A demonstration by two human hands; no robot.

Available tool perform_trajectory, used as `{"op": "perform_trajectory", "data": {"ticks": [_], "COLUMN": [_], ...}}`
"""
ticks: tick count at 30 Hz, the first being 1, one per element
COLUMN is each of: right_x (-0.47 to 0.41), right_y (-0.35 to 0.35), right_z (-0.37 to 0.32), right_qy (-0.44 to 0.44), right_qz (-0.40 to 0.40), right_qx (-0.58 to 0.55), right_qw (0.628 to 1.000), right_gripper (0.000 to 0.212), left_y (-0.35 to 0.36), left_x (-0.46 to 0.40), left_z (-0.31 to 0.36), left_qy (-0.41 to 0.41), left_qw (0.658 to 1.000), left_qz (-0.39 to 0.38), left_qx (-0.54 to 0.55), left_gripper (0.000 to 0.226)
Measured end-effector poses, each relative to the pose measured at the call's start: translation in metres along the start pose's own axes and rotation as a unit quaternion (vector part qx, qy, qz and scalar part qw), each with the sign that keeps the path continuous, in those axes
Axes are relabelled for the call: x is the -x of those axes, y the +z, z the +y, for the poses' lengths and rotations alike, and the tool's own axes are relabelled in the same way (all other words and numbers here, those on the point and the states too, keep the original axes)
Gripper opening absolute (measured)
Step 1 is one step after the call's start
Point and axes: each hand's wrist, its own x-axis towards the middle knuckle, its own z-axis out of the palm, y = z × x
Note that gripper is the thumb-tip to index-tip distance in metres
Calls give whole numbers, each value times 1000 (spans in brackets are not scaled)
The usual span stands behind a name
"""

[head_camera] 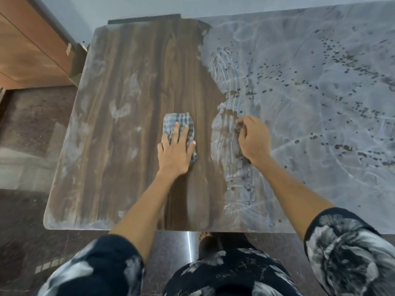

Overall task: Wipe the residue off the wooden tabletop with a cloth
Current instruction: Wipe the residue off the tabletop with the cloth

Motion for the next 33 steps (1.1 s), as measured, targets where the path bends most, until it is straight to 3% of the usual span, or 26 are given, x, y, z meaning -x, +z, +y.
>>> {"op": "perform_trajectory", "data": {"ticks": [3,7,9,11,13,15,18,20,24,26,30,33], "right_x": [-12,-22,-27,-33,-37,-36,-32,-31,-30,-30,-31,-32], "right_y": [6,18,20,20,21,23,24,25,25,23,21,24], "right_z": [0,-2,-2,-1,0,1,4,5,5,6,7,5], "right_qy": [8,20,20,14,21,35,66,93,107,95,104,99], "right_qz": [-2,-11,-13,-11,-17,-16,7,30,37,46,46,13], "right_qx": [-6,-9,-6,-9,-10,-24,-71,-105,-153,-182,-198,-135], "right_qw": [1000,1000,1000,1000,1000,999,995,990,982,978,974,986], "right_gripper": [26,30,31,30,31,33,39,42,42,39,35,36], "left_y": [-6,15,19,15,10,0,-14,-11,13,16,-1,-13], "left_x": [-8,60,82,68,32,-18,-65,-52,35,30,-47,-101], "left_z": [31,49,39,25,18,26,57,74,76,60,51,73], "left_qy": [-5,234,301,262,181,91,0,22,199,221,122,23], "left_qw": [998,971,952,961,982,996,999,998,980,975,992,999], "left_qz": [-46,-57,-62,-86,-58,-26,-41,-47,-5,-4,19,-4], "left_qx": [39,-8,-15,-16,-1,3,36,28,1,-9,0,21], "left_gripper": [58,58,56,56,57,53,56,58,56,54,53,55]}}
